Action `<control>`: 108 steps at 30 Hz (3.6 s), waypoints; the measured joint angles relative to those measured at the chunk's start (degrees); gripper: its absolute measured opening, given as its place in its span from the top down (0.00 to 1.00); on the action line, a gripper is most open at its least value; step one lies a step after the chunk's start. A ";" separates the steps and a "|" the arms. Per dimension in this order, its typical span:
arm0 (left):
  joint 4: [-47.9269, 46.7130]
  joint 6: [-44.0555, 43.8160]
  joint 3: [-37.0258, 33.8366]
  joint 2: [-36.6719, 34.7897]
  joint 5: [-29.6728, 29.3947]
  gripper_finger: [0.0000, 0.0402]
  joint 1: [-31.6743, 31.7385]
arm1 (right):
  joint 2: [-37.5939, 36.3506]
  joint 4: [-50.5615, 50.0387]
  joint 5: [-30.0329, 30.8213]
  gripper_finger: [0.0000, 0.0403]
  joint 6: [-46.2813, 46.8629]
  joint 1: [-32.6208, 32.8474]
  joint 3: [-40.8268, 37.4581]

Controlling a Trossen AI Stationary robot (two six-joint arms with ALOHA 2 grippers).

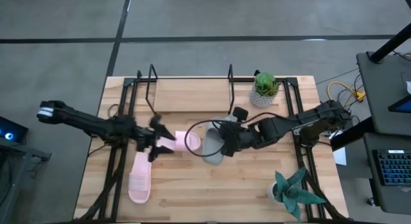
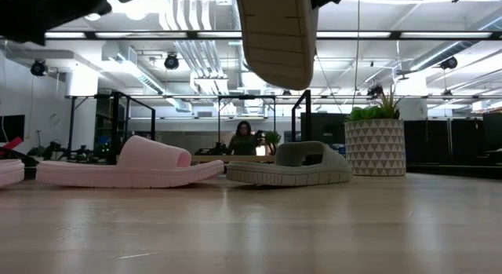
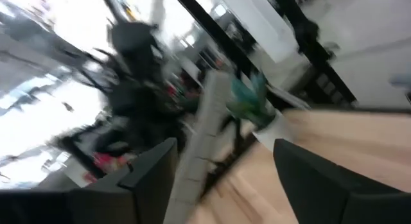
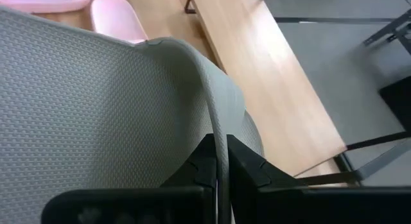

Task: Pick and place slides into the shelf
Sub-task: Put the right gray slipper on the shelf

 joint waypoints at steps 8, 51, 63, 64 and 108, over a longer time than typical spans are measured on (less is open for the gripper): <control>-3.97 5.60 13.31 17.48 -0.04 0.38 -0.02 | 0.00 0.02 -0.02 0.97 -1.08 -0.91 0.00; -5.49 20.35 27.63 32.86 -5.32 0.92 -0.38 | 0.02 3.06 0.40 0.94 -5.87 -1.85 -0.04; -9.47 24.38 26.50 32.70 -16.56 0.92 -0.72 | -0.17 2.22 0.27 0.64 -10.32 -1.56 -0.04; -9.61 24.55 26.19 32.67 -17.20 0.92 -0.72 | -0.28 2.16 0.40 0.62 -10.32 -1.57 -0.04; -3.47 25.24 10.88 8.01 1.52 0.92 -2.25 | -11.51 50.69 8.77 0.60 -57.97 7.13 -26.13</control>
